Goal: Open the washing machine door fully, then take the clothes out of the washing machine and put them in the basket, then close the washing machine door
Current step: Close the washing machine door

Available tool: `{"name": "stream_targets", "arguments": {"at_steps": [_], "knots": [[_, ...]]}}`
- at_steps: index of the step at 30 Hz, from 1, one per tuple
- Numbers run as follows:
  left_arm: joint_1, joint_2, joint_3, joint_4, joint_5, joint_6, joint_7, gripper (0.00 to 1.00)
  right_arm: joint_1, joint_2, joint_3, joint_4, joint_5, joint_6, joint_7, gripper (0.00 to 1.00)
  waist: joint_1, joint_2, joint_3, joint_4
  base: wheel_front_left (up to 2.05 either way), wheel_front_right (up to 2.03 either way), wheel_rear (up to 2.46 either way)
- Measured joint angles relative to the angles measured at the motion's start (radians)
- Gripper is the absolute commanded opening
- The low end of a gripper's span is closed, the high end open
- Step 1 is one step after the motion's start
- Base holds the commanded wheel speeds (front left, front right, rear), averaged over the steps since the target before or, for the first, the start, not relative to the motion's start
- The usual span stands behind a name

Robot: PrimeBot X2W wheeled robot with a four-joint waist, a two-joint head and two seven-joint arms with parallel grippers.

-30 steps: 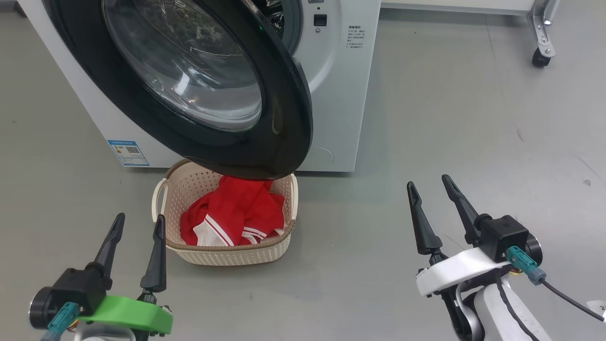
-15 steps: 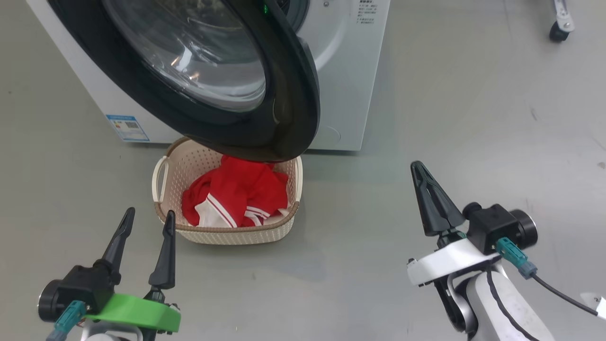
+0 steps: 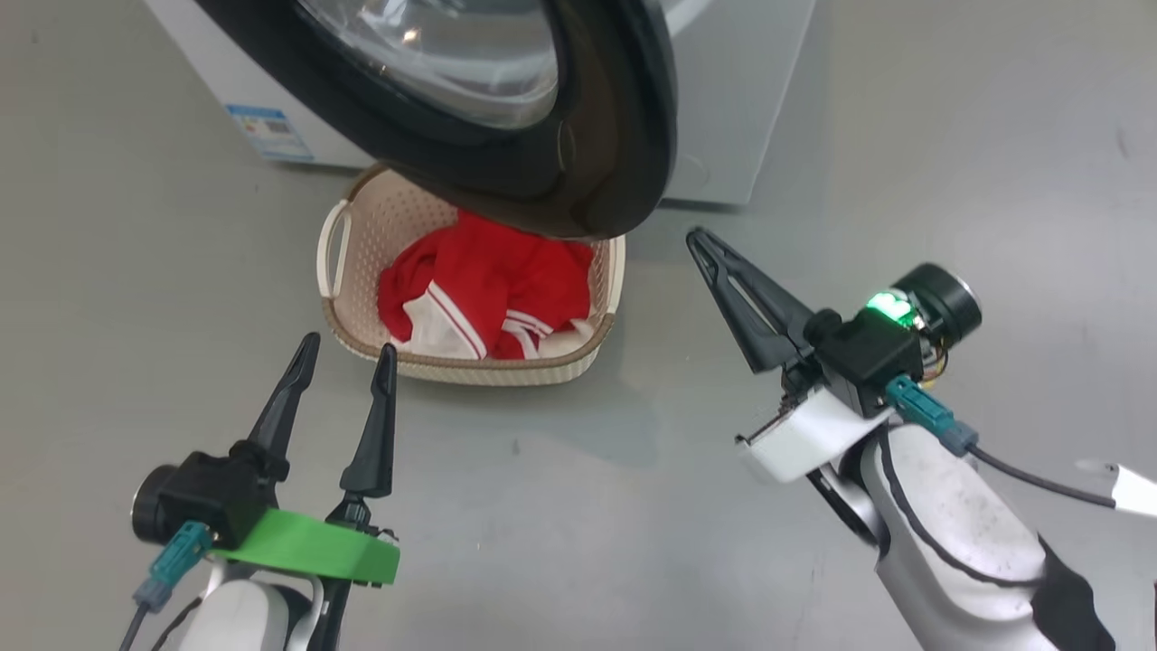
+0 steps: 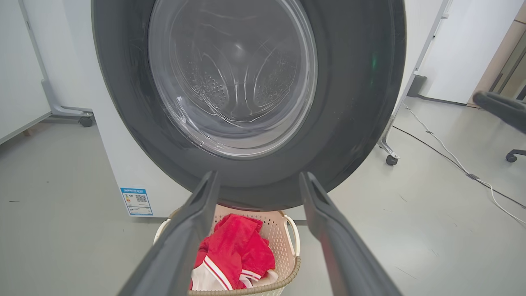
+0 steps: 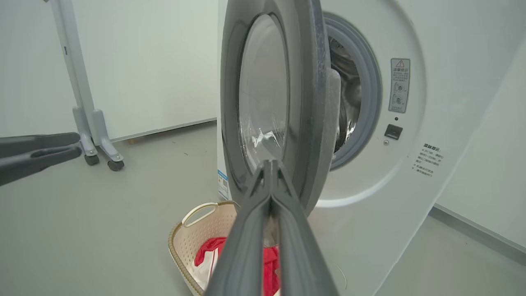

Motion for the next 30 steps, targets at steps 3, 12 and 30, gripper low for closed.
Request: {"name": "stream_targets", "arguments": {"at_steps": [3, 12, 30], "knots": [[-0.027, -0.006, -0.004, -0.001, 0.000, -0.004, 0.000, 1.00, -0.049, -0.010, 0.011, 0.000, -0.016, 0.007, 0.018, 0.00, 0.0000, 0.0000, 0.035, 0.021, 0.00, 0.00, 0.00], [-0.086, -0.022, -0.010, 0.004, 0.000, -0.014, 0.000, 1.00, -0.176, -0.044, 0.007, 0.019, -0.021, 0.013, 0.048, 0.00, 0.0000, 0.0000, 0.131, 0.090, 0.00, 0.00, 0.00], [-0.148, -0.031, -0.005, 0.024, 0.008, -0.022, 0.000, 1.00, -0.316, -0.072, -0.074, 0.092, 0.043, 0.016, 0.055, 0.00, 0.0000, 0.0000, 0.254, 0.158, 0.00, 0.00, 0.00]]}}
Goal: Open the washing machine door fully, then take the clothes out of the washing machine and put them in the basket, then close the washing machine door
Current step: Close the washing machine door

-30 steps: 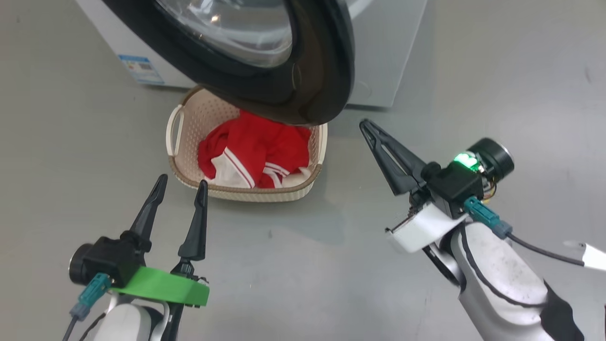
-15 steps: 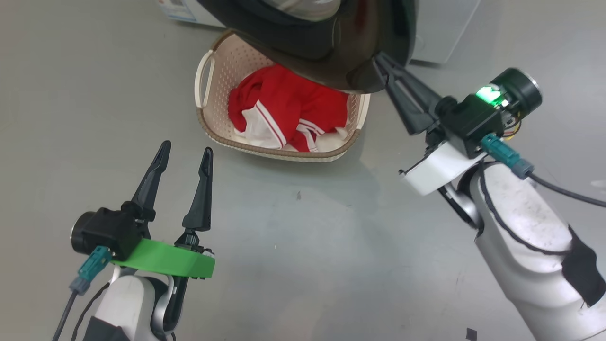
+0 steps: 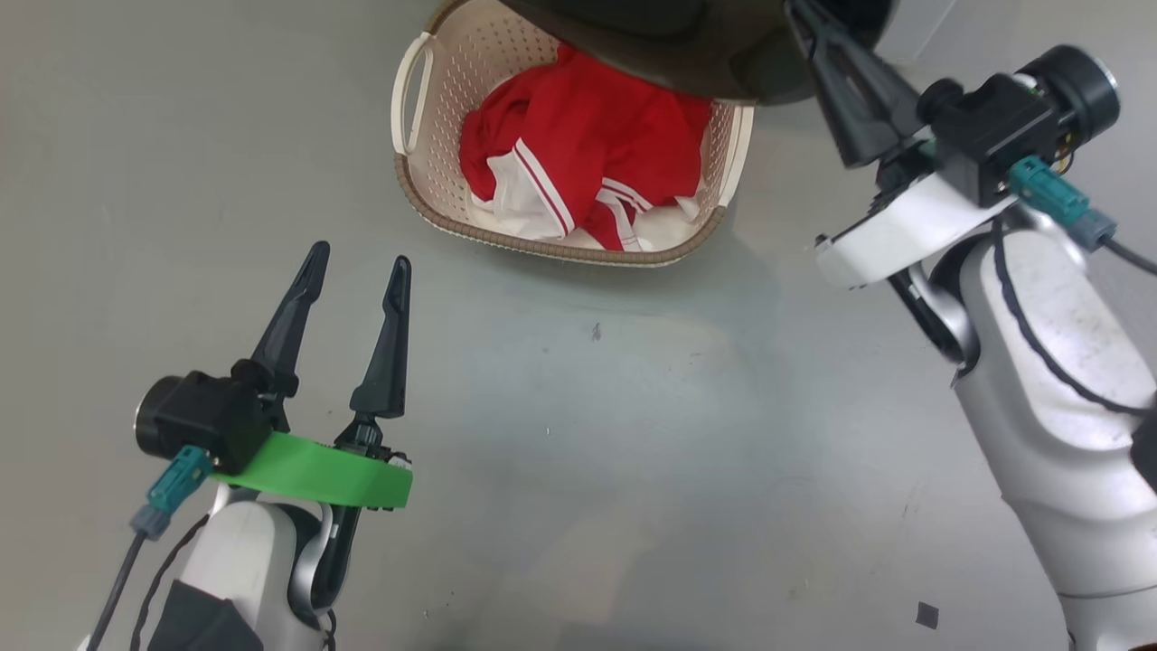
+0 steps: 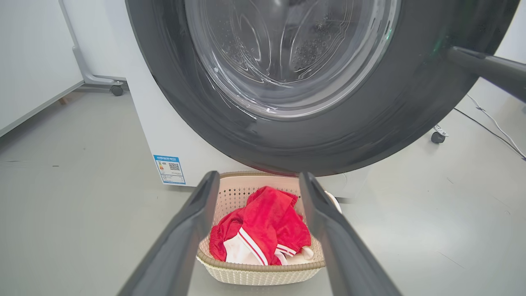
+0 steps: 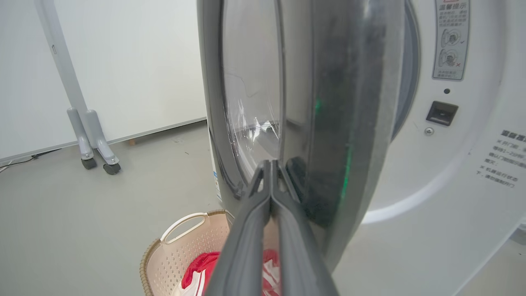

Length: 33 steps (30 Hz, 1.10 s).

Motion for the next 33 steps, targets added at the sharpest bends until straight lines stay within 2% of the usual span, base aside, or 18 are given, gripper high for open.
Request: {"name": "stream_targets", "arguments": {"at_steps": [18, 33], "knots": [[-0.083, -0.011, 0.009, -0.010, 0.001, -0.004, 0.000, 1.00, -0.220, -0.057, -0.073, 0.030, 0.008, 0.003, 0.015, 0.00, 0.0000, 0.0000, 0.129, 0.010, 0.00, 0.00, 0.00], [-0.152, -0.022, 0.062, -0.007, -0.001, -0.005, 0.000, 1.00, -0.407, -0.100, -0.074, 0.121, 0.002, 0.009, 0.044, 0.00, 0.0001, 0.0000, 0.211, 0.045, 0.00, 0.00, 0.00]]}}
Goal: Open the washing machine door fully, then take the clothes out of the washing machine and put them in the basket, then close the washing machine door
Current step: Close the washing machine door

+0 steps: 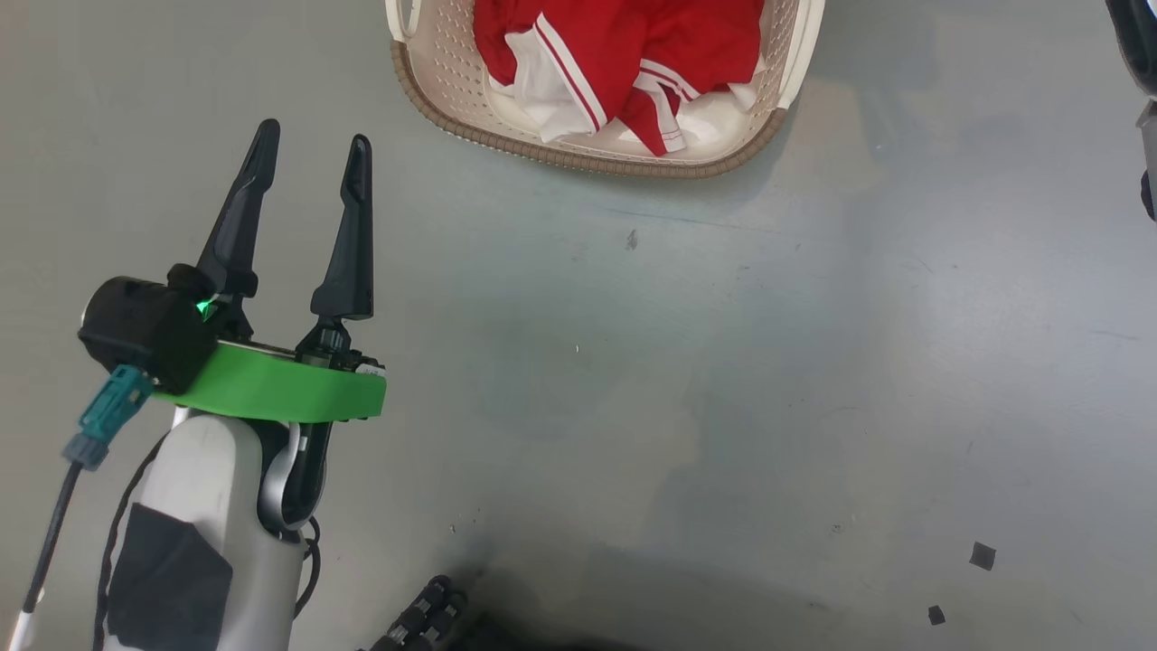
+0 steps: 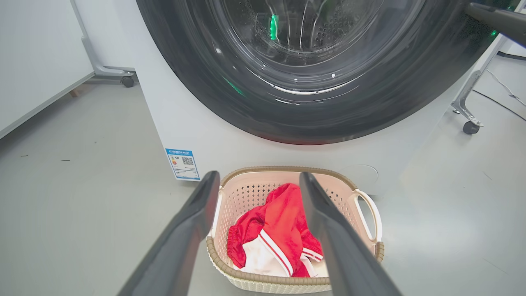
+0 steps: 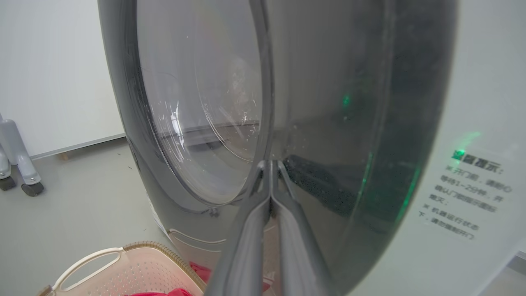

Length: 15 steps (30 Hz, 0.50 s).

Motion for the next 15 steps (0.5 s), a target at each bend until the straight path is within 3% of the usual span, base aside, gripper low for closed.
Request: {"name": "stream_targets", "arguments": {"at_steps": [15], "knots": [[-0.003, -0.002, 0.003, 0.021, 0.000, 0.000, 0.000, 1.00, -0.123, -0.006, -0.030, 0.088, -0.008, -0.004, 0.000, 0.00, 0.0000, 0.0000, 0.019, 0.016, 0.00, 0.00, 0.00]]}}
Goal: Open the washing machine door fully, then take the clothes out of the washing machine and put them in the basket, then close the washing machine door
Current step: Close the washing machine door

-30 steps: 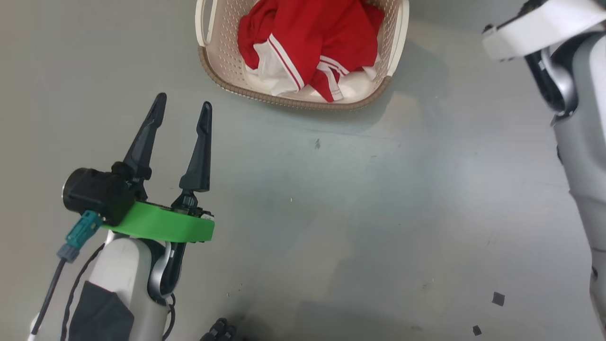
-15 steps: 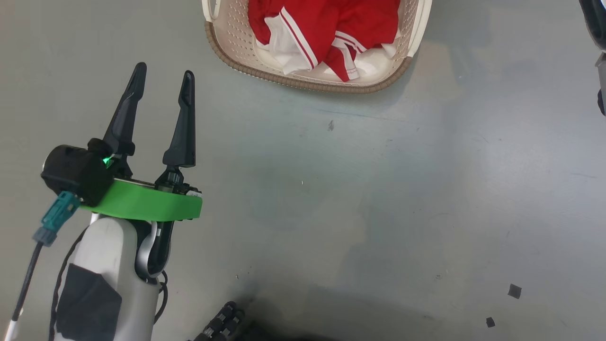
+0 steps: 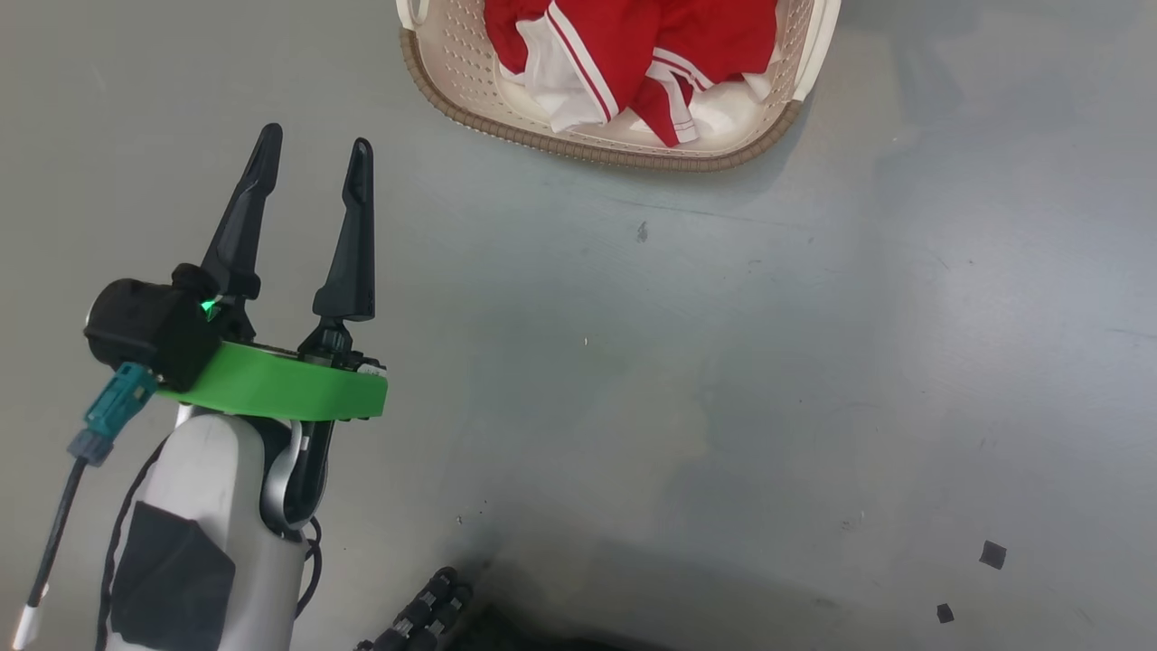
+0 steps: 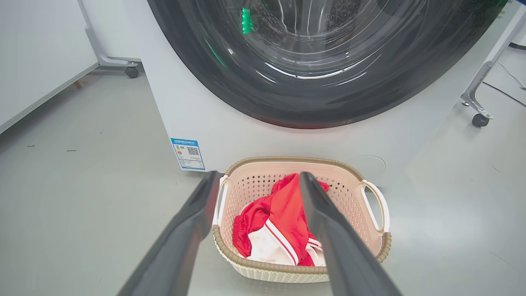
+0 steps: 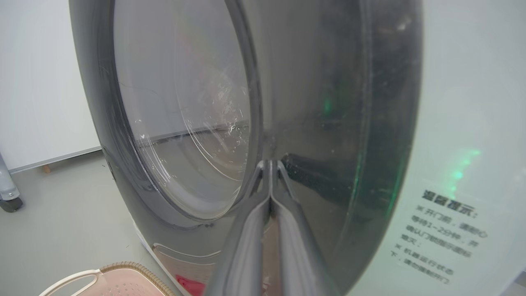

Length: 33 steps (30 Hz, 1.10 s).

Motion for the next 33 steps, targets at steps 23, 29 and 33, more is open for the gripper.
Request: {"name": "stream_targets", "arguments": {"at_steps": [23, 29, 33], "knots": [[-0.014, -0.003, -0.010, 0.017, 0.000, -0.004, 0.000, 1.00, -0.023, 0.023, -0.003, 0.125, -0.006, -0.016, -0.072, 0.00, 0.0000, 0.0000, -0.016, -0.002, 0.00, 0.00, 0.00], [-0.015, -0.003, -0.010, 0.033, 0.000, -0.004, 0.000, 1.00, 0.000, 0.020, -0.005, 0.185, -0.005, -0.016, -0.103, 0.00, -0.0001, 0.0000, -0.046, -0.006, 0.00, 0.00, 0.00], [-0.015, -0.003, -0.005, 0.042, 0.000, -0.004, 0.000, 1.00, 0.058, 0.010, -0.007, 0.228, -0.002, -0.033, -0.120, 0.00, -0.0001, 0.0000, -0.075, -0.011, 0.00, 0.00, 0.00]]}}
